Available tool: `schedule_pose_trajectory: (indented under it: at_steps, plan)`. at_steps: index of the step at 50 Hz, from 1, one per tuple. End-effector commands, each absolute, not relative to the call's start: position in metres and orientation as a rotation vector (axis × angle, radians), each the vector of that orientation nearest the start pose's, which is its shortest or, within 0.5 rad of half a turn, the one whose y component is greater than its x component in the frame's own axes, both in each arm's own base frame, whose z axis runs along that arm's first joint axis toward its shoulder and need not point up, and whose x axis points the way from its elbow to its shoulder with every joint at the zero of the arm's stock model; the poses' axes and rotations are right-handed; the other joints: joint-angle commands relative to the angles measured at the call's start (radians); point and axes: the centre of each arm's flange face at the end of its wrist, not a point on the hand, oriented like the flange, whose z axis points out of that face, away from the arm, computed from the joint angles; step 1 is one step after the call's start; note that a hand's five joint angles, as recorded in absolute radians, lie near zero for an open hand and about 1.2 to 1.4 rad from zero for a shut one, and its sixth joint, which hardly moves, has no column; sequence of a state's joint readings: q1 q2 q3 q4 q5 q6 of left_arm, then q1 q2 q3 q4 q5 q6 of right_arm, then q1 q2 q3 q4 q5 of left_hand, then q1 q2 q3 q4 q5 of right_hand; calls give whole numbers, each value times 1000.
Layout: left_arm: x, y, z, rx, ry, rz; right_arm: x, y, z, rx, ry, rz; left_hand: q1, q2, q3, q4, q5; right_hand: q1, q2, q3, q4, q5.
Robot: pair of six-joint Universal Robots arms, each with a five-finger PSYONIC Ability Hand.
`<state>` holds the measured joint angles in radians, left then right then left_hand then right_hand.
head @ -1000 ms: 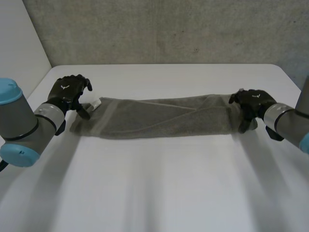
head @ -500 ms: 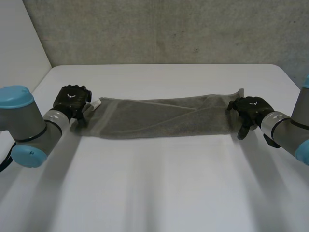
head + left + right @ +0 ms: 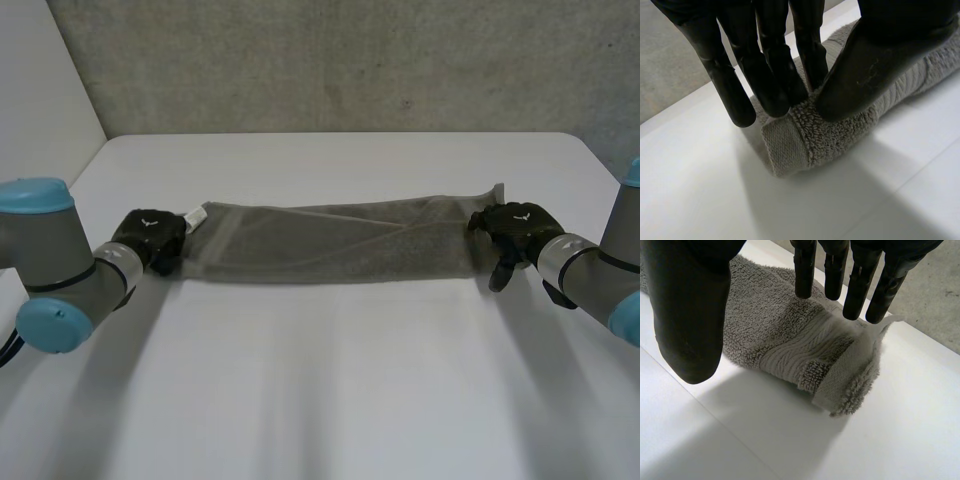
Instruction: Fold the towel.
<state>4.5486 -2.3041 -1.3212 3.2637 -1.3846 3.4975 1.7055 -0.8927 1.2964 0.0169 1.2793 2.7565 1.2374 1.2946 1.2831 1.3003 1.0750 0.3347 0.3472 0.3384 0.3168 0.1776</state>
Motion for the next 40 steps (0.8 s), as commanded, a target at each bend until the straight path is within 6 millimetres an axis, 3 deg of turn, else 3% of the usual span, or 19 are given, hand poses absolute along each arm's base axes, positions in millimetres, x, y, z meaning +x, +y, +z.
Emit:
schedule_pose_trajectory:
  at_steps: [1, 12, 22, 29, 30, 31, 32, 36, 38, 40]
  plan:
    - [-204, -382, 129, 743, 2428, -1806, 209, -369, 145, -880, 2375, -1671, 159, 102, 113, 96, 147, 20, 8, 17, 38, 3]
    - [-196, -373, 133, 705, 2443, -1750, 209, -370, 146, -879, 2374, -1676, 159, 102, 113, 96, 147, 17, 5, 14, 35, 0]
    - [-179, -329, 130, 689, 2530, -1635, 209, -368, 148, -882, 2368, -1676, 159, 102, 113, 96, 147, 20, 8, 17, 38, 3]
    - [-170, -317, 131, 660, 2543, -1608, 213, -365, 157, -894, 2340, -1696, 156, 99, 111, 93, 144, 23, 11, 20, 41, 6]
    - [-168, -317, 133, 651, 2541, -1611, 213, -364, 159, -900, 2326, -1698, -152, -209, -197, -215, -164, 23, 11, 20, 41, 6]
    - [-168, -317, 133, 651, 2540, -1611, 213, -364, 159, -900, 2326, -1698, -155, -212, -201, -218, -167, 23, 11, 20, 41, 6]
    - [-167, -319, 135, 648, 2534, -1617, 214, -364, 161, -907, 2311, -1697, -387, -445, -433, -450, -400, 26, 14, 23, 44, 9]
    - [-167, -323, 140, 649, 2506, -1645, 217, -362, 169, -921, 2269, -1703, -466, -523, -512, -529, -478, 29, 17, 26, 47, 12]
    - [-169, -333, 150, 657, 2455, -1699, 217, -363, 171, -924, 2261, -1707, -647, -704, -693, -710, -659, 29, 17, 26, 47, 12]
    - [-171, -338, 159, 665, 2421, -1740, 217, -363, 174, -922, 2257, -1717, -680, -738, -726, -743, -693, 29, 17, 26, 47, 12]
